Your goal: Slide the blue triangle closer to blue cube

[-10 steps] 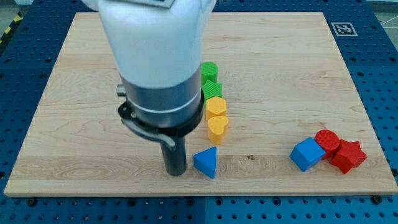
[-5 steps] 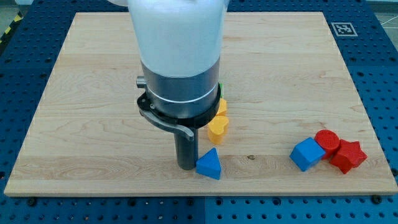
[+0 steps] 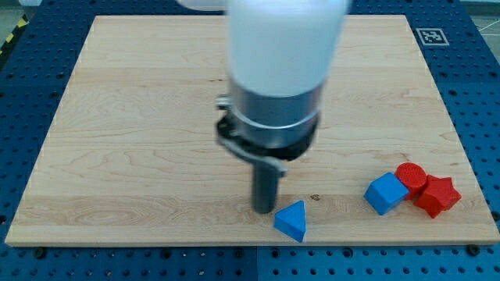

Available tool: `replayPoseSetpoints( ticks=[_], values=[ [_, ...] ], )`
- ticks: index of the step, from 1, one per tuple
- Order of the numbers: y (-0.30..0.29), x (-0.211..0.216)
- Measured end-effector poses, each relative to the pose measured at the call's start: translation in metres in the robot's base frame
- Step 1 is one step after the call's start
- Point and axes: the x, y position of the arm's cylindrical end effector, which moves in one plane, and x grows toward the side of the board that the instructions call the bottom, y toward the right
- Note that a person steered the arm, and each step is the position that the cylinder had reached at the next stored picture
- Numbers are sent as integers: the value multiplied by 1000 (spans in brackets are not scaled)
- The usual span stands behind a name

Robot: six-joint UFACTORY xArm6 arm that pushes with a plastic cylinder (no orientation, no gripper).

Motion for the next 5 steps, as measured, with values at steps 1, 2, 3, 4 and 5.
replayPoseSetpoints(
  ticks=[1, 2, 3, 4, 5],
  values=[
    [-10, 12],
    [-3, 32],
    [-3, 32],
    [22, 32],
    [66, 31]
  ],
)
